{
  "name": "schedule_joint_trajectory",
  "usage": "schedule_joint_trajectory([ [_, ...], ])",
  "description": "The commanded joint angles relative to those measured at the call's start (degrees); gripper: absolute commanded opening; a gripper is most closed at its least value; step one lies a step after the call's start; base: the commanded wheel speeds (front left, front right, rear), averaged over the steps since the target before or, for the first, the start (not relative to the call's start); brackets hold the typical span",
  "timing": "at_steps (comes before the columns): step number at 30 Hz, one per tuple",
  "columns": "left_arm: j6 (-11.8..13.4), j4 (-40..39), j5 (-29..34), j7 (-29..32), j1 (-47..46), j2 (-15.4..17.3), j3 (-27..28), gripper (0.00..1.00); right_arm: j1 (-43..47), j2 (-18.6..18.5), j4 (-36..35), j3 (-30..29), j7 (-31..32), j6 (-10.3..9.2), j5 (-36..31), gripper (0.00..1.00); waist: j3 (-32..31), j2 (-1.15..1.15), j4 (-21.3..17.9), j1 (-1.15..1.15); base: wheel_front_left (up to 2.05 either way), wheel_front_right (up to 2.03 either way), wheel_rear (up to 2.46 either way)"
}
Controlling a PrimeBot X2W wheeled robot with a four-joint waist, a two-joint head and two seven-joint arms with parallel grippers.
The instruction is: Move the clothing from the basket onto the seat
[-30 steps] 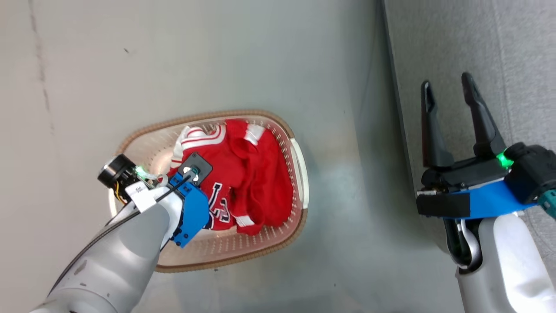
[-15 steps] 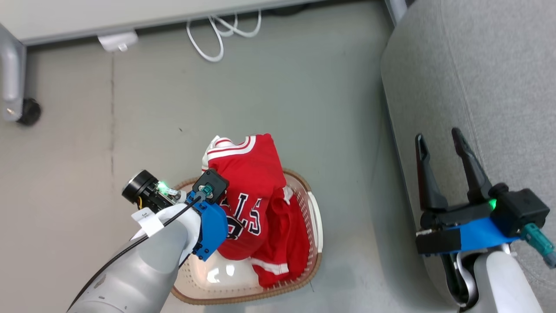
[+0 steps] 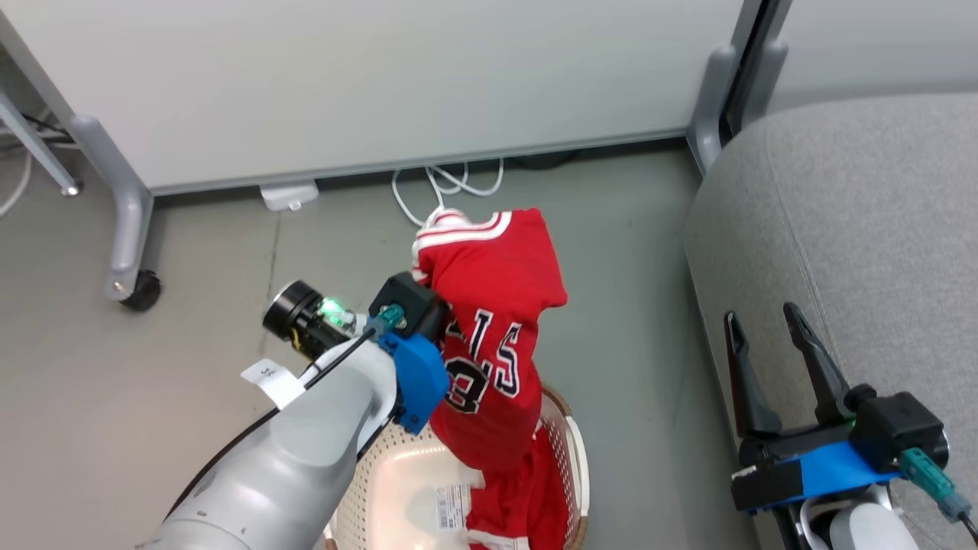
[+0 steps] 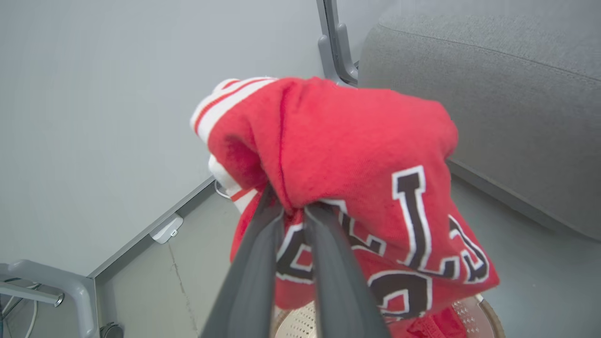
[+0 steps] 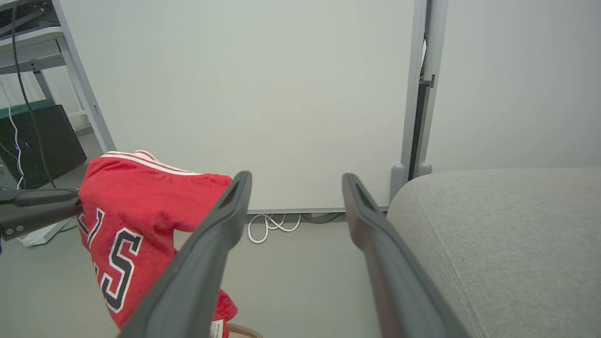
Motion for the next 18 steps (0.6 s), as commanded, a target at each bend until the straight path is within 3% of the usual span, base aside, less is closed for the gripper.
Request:
schedule_joint_trajectory([
  [1,0.5,-1.0,-0.3,-0.4,-1.0,-0.2,0.6,0.00,1.2,-0.2,0.2,-0.1,0.0,0.03,0.0,1.00,-2.0,-0.01,1.0,0.01,0.00,0.00,0.00],
  [18,3.6,-20.7,-1.5,0.0,-0.7,2.1,5.6,0.00,5.4,-0.2,0.5,0.1,0.0,0.03,0.4,1.00,-8.3,-0.01,2.8,0.01,0.00,0.00,0.00],
])
